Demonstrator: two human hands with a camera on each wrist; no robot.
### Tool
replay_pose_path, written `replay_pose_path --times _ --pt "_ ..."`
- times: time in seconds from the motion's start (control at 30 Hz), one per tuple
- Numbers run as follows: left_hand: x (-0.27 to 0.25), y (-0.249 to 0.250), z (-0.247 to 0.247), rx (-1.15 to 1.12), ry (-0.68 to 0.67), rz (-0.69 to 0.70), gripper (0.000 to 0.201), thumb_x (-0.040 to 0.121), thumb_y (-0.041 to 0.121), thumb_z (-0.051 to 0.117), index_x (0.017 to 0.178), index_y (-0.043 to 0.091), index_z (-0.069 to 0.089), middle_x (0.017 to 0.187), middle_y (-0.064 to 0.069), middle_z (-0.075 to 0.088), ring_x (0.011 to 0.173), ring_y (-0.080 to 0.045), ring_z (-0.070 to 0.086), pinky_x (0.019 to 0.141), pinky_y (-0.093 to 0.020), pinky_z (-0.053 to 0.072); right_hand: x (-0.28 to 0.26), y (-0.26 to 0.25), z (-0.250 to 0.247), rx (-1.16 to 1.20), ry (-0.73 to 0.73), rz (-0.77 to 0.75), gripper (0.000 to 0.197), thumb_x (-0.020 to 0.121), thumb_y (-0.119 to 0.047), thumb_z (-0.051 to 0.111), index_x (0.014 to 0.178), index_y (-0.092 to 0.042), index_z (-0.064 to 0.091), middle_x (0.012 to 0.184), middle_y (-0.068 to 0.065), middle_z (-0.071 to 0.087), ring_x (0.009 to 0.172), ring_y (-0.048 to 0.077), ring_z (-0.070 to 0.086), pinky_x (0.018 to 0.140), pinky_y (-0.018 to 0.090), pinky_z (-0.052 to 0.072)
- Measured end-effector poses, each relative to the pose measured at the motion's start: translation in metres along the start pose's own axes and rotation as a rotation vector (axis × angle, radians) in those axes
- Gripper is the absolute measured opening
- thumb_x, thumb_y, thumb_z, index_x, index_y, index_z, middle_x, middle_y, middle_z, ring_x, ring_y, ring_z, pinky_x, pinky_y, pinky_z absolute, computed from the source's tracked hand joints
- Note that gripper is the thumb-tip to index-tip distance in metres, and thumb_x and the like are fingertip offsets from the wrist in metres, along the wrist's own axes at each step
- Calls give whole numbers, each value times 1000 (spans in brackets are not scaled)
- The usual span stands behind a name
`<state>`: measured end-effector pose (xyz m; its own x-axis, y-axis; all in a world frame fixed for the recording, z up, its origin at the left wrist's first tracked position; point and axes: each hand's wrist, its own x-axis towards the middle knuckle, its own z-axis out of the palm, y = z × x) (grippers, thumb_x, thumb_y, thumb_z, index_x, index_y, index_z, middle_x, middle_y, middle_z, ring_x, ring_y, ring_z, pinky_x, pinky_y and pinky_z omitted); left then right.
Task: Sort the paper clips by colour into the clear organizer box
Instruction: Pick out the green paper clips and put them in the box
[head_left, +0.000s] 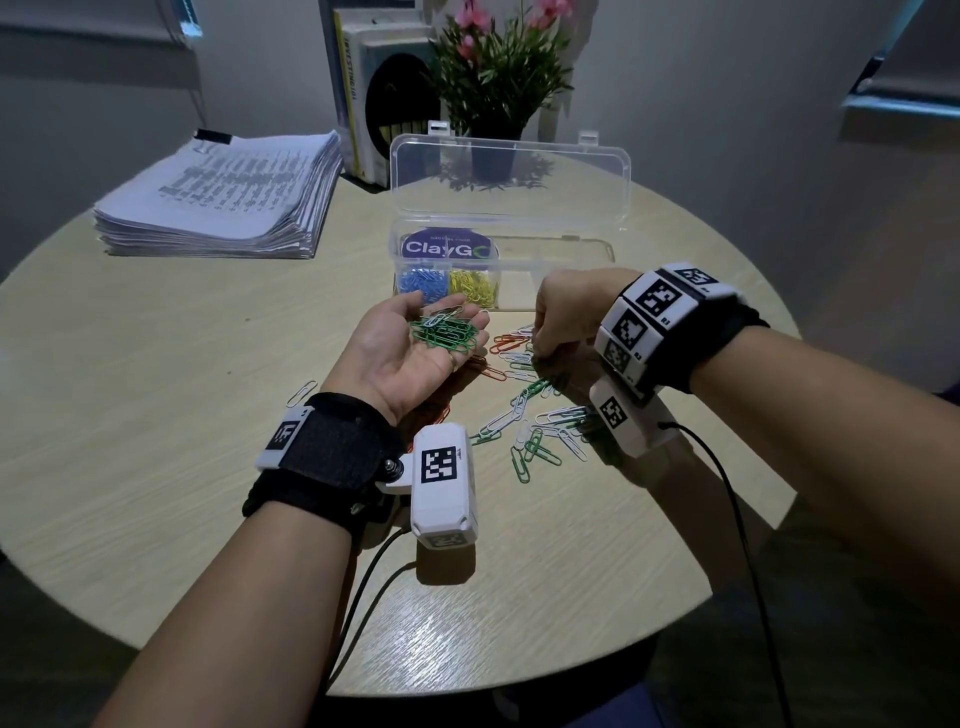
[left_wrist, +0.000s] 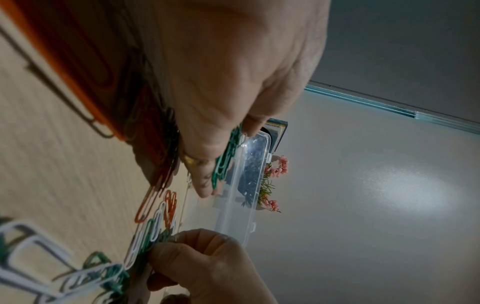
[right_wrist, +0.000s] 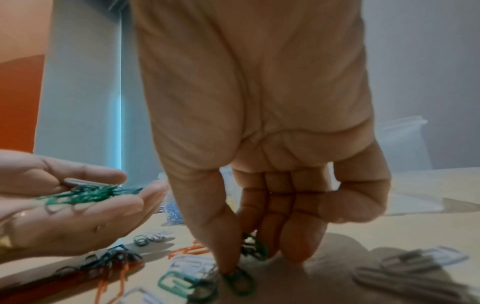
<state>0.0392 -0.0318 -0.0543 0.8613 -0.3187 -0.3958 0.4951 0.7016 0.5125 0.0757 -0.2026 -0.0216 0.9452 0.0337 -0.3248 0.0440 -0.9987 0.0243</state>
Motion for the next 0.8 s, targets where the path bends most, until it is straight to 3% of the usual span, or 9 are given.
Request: replay_pose_path --times 0.13,0.27,0.4,0.57,0.8 --pt "1 1 0 5 9 2 43 102 24 28 98 -8 57 97 -23 60 91 -33 59 82 -43 48 -1 0 0 -2 -8 -2 30 77 -30 71 99 -10 72 96 6 72 88 24 67 73 32 54" --pt "1 2 0 2 22 8 43 102 24 28 97 -8 57 98 -23 60 91 -33 58 82 -42 47 -3 1 -9 135 16 -2 26 73 -16 70 95 -3 73 74 8 69 63 18 55 60 29 46" --pt "-1 0 1 10 26 -4 42 102 25 28 98 -7 56 97 -23 59 91 -33 58 82 -42 47 -10 -8 -25 361 51 -121 5 82 -6 68 86 -7 70 74 3 69 65 13 64 56 23 49" --pt "-3 -4 2 -30 -15 -27 45 102 27 27 103 -10 53 96 -26 59 89 -34 56 105 -45 38 -18 -31 -35 559 47 -324 11 81 -8 72 92 -8 70 76 3 68 67 12 62 59 21 51" --pt "-4 -5 2 -18 -51 -33 46 101 26 25 102 -11 53 95 -27 61 89 -36 59 106 -46 38 -21 -34 -35 570 33 -369 17 84 -4 69 100 -5 70 79 4 67 64 11 61 60 19 54"
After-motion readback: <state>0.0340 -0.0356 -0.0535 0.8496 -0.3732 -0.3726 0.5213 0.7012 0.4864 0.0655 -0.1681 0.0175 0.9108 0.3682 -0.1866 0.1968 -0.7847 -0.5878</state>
